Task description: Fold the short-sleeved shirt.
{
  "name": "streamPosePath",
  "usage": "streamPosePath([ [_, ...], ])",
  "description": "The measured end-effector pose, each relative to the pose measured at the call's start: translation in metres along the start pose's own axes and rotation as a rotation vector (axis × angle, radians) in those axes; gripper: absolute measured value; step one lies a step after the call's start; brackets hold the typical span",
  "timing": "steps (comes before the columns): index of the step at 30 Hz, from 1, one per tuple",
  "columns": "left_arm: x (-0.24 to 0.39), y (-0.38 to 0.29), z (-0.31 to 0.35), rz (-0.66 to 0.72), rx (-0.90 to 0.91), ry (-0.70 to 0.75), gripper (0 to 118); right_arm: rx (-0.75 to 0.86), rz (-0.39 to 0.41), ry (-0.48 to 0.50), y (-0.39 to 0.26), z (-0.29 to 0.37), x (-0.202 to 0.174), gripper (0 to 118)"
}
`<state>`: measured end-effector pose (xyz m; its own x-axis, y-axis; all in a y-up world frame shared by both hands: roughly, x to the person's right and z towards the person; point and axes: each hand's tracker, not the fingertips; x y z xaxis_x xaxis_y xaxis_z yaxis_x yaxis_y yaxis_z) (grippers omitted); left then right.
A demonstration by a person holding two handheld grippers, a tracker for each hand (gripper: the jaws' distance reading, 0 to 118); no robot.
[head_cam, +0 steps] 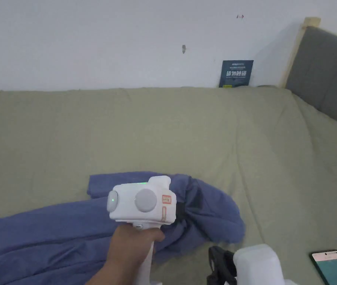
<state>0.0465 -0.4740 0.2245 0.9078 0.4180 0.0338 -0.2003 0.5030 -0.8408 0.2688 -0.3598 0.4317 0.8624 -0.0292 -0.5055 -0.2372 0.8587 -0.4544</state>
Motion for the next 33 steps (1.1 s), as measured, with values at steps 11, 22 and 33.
streamPosePath([
  [11, 0.003, -0.127, 0.172, -0.069, 0.395, -0.036, 118, 0.058, -0.021, -0.013, -0.008, 0.002, 0.007, 0],
  [22, -0.065, -0.197, 0.258, 0.024, 0.458, 0.515, 1, 0.043, -0.006, 0.044, -0.004, -0.018, -0.045, 0],
  [33, -0.275, -0.009, 0.285, 0.429, 0.166, 0.389, 3, -0.007, 0.057, 0.118, -0.016, -0.020, -0.077, 0],
])
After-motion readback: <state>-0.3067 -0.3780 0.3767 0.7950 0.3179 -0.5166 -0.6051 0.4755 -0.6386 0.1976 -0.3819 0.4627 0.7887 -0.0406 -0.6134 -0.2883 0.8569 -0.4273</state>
